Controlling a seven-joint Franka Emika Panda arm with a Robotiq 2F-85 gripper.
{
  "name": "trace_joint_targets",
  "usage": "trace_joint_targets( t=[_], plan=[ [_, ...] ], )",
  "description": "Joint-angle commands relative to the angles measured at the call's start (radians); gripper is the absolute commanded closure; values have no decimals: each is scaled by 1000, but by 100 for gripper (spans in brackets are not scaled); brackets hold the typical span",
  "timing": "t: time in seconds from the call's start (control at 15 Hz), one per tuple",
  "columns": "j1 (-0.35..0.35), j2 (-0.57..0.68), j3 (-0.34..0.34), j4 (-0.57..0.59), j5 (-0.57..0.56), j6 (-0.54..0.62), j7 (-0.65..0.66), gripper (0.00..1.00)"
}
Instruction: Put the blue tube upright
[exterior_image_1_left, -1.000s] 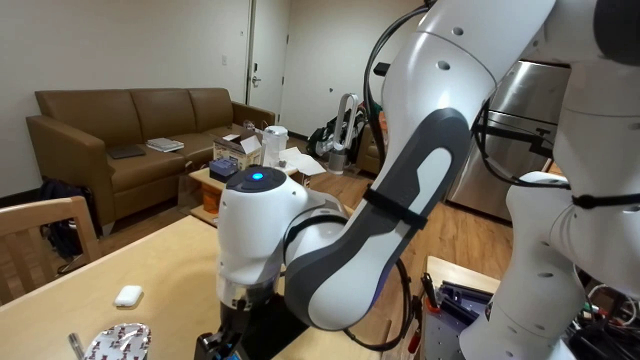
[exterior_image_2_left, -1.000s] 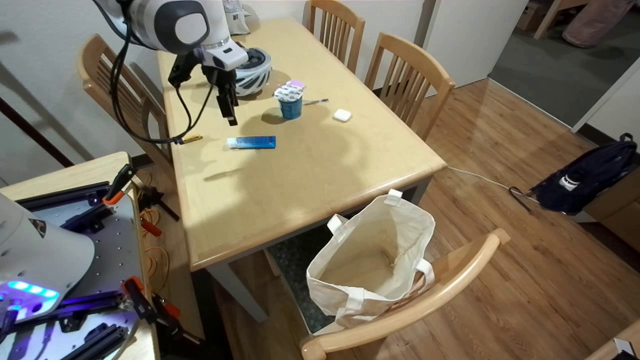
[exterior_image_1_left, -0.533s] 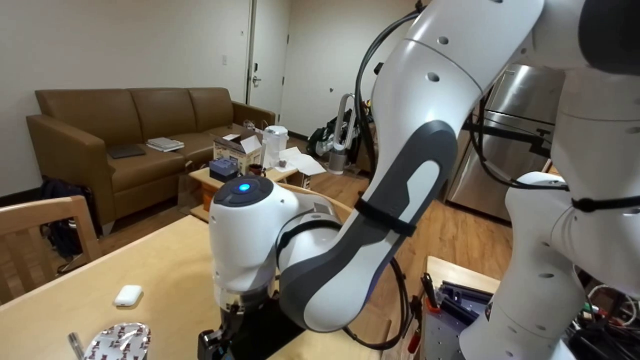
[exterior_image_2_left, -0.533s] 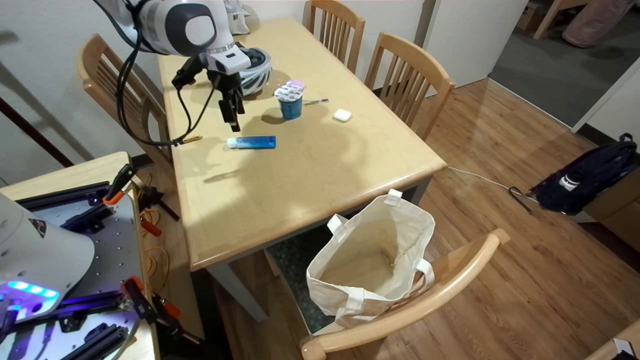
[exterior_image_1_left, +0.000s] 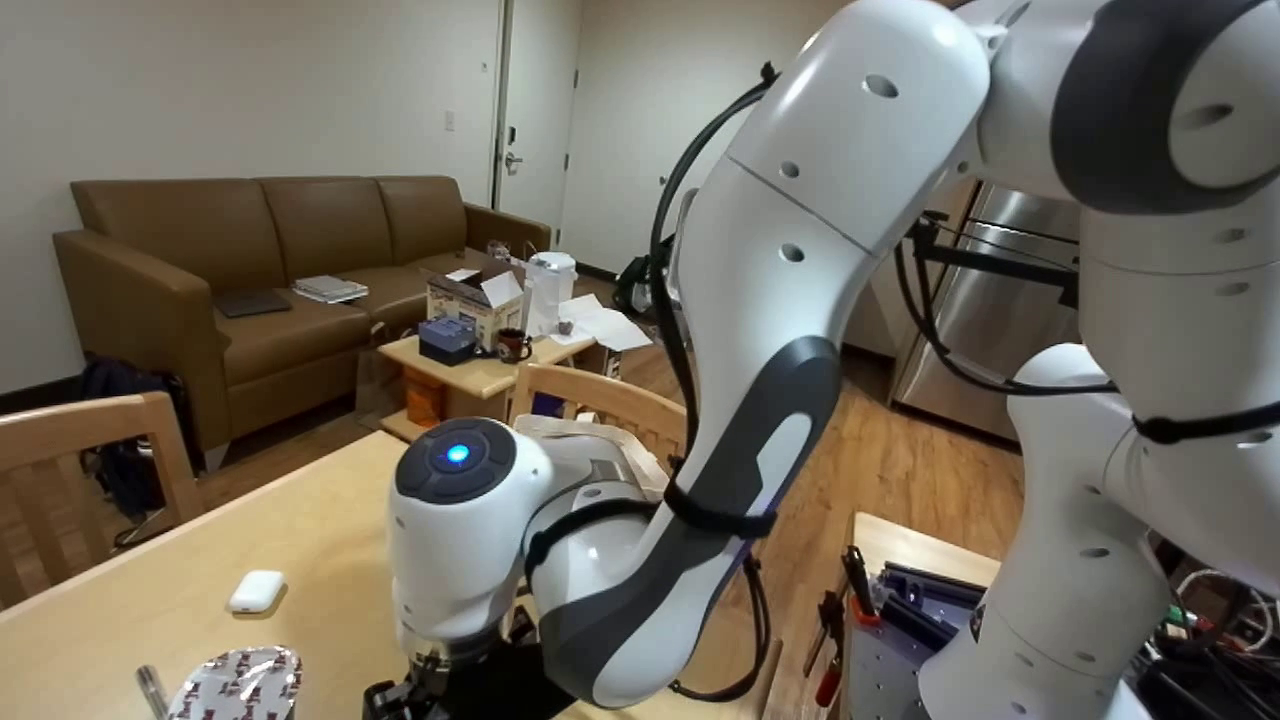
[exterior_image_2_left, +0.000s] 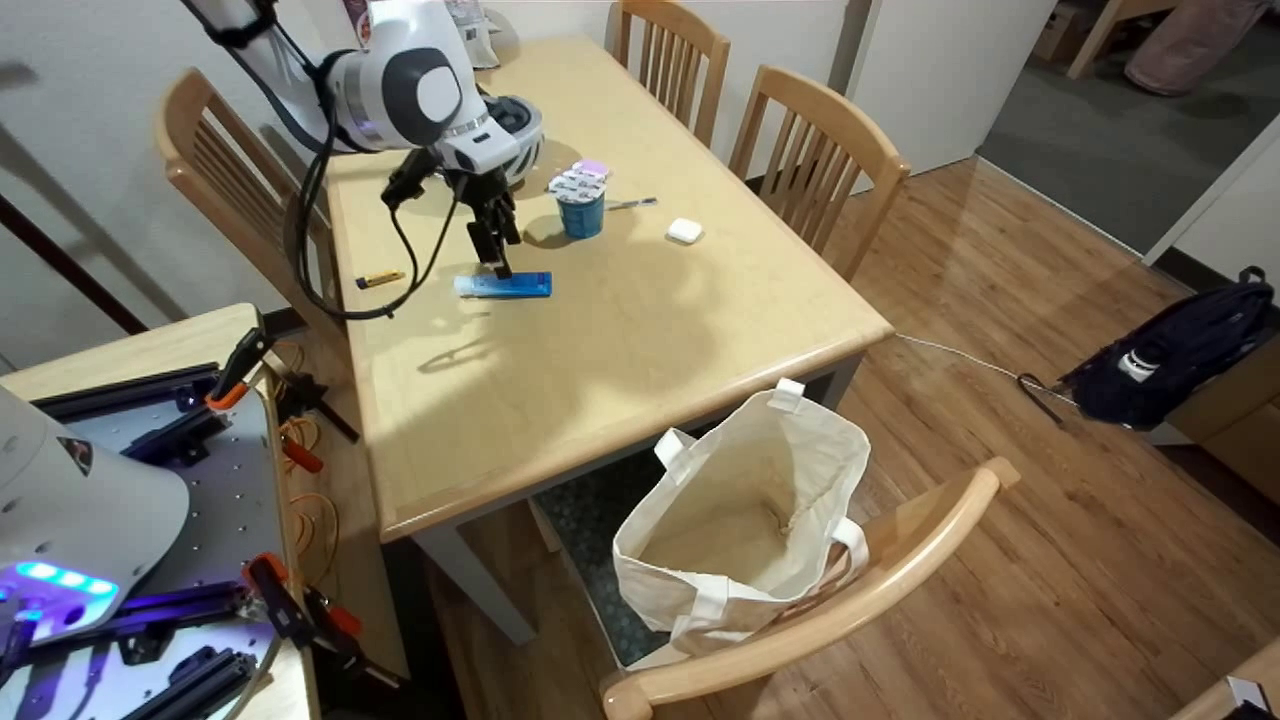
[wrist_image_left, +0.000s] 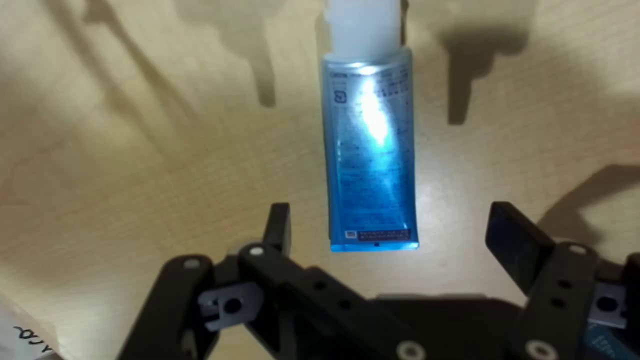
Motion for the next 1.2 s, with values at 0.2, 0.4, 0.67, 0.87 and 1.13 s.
trace_joint_targets(
  t=[0.2, 0.4, 0.67, 0.87, 1.13],
  plan=[
    [114, 65, -139, 2, -16, 101, 44, 0],
    [83, 71, -118, -6, 19, 139, 2, 0],
    [35, 84, -73, -5, 57, 225, -42, 0],
    [-44, 97, 15, -9, 143, 242, -131, 0],
    [-147, 106, 125, 2, 244, 153, -275, 0]
  ],
)
